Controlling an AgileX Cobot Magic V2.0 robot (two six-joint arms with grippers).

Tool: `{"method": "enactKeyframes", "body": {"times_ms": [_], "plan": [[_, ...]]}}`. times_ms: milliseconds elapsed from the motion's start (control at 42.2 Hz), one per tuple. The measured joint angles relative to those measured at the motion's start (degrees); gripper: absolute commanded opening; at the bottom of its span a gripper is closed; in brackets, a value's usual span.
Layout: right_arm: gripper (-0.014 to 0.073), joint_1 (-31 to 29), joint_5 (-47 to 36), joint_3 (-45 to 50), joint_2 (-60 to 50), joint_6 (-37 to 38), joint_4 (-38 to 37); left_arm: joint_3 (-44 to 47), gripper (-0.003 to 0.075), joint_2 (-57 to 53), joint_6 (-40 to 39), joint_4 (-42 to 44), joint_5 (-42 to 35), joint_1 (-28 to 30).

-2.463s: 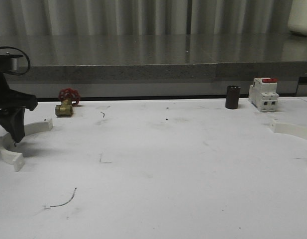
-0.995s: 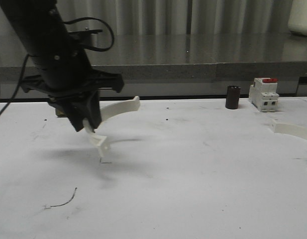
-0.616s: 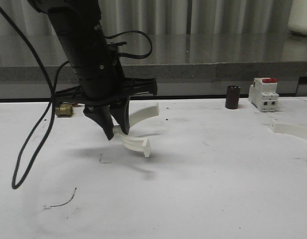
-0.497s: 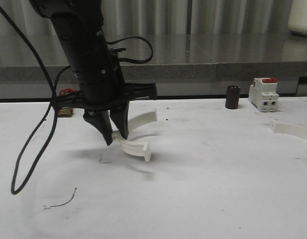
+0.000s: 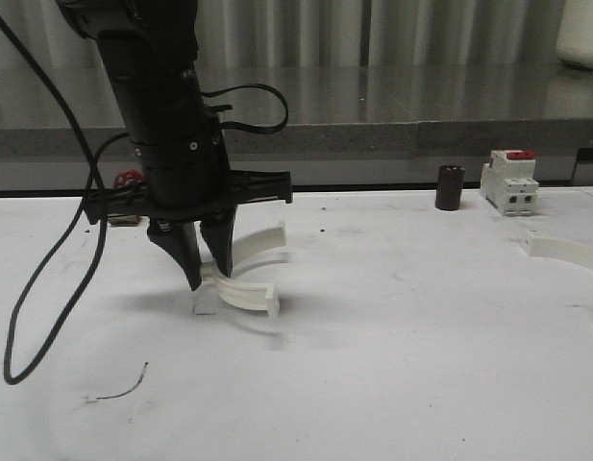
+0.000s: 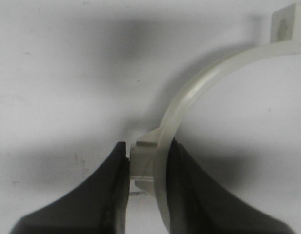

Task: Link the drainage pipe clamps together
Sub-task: 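Lift the half-ring with the left gripper and lower it at table center, then open the left gripper and raise it away from the half-ring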

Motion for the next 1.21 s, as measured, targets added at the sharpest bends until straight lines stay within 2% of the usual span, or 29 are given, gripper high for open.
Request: {"method": "enactKeyframes", "body": {"times_ms": [616, 1019, 1208], "plan": [[0.0427, 0.0, 0.0, 0.0, 0.0, 0.0, 0.0, 0.0, 0.0088, 0.9, -0.2, 0.1, 1.1, 0.0], [0.0427, 0.0, 0.0, 0.0, 0.0, 0.0, 0.0, 0.0, 0.0328, 0.9, -0.2, 0.1, 2.2, 0.0], [0.0427, 0.0, 0.0, 0.0, 0.0, 0.0, 0.0, -0.2, 0.0336, 0.9, 0.1, 0.2, 2.2, 0.0]]}}
